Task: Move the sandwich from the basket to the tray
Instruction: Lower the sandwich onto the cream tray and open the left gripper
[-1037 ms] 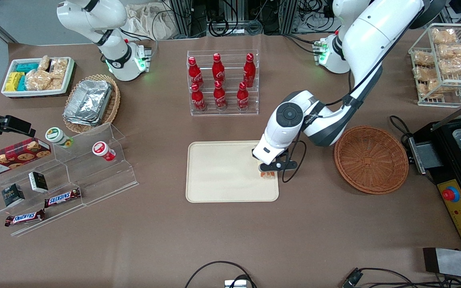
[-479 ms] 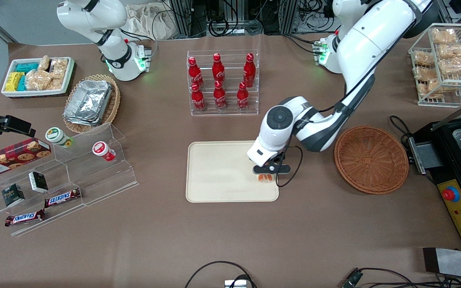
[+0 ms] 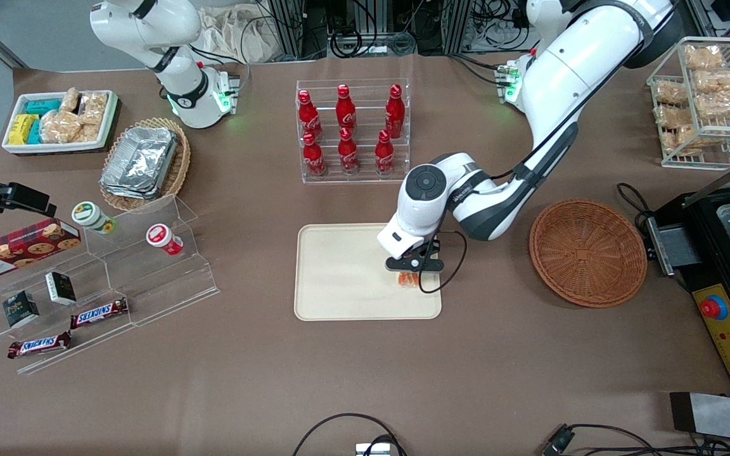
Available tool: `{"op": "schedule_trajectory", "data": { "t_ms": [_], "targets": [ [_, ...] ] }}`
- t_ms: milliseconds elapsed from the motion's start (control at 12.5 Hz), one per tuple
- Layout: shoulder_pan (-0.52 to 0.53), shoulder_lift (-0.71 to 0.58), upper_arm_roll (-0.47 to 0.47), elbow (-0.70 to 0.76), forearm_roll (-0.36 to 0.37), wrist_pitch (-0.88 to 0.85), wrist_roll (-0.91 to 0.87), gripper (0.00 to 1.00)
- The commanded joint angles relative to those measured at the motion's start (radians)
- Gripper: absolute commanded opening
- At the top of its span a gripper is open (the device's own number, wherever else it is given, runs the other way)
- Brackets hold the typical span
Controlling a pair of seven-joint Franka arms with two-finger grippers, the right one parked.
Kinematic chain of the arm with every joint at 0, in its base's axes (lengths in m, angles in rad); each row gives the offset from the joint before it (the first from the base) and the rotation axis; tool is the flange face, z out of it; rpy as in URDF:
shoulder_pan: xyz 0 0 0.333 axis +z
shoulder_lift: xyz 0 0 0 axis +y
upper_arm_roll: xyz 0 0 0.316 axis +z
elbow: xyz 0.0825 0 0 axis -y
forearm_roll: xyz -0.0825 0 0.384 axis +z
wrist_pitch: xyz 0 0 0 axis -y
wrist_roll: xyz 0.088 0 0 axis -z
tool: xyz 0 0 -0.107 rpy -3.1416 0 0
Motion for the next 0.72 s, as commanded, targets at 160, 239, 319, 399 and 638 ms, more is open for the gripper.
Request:
{"op": "schedule_trajectory", "data": {
  "t_ms": [160,239,319,399,638],
  "targets": [
    [-0.022,0.043,0.006,0.038,0.040,-0.015,-0.022,0.32],
    [-0.022,0.044,0.007,0.049,0.039,-0.015,-0.022,0.41],
    [-0.021,0.043,0.007,0.050,0.039,-0.015,-0.024,0.51],
    [-0.021,0.043,0.007,0.050,0.039,-0.015,-0.033,0.84],
    [-0.021,0.041,0.007,0.053,0.042,-0.015,-0.090,1.00]
  ]
}}
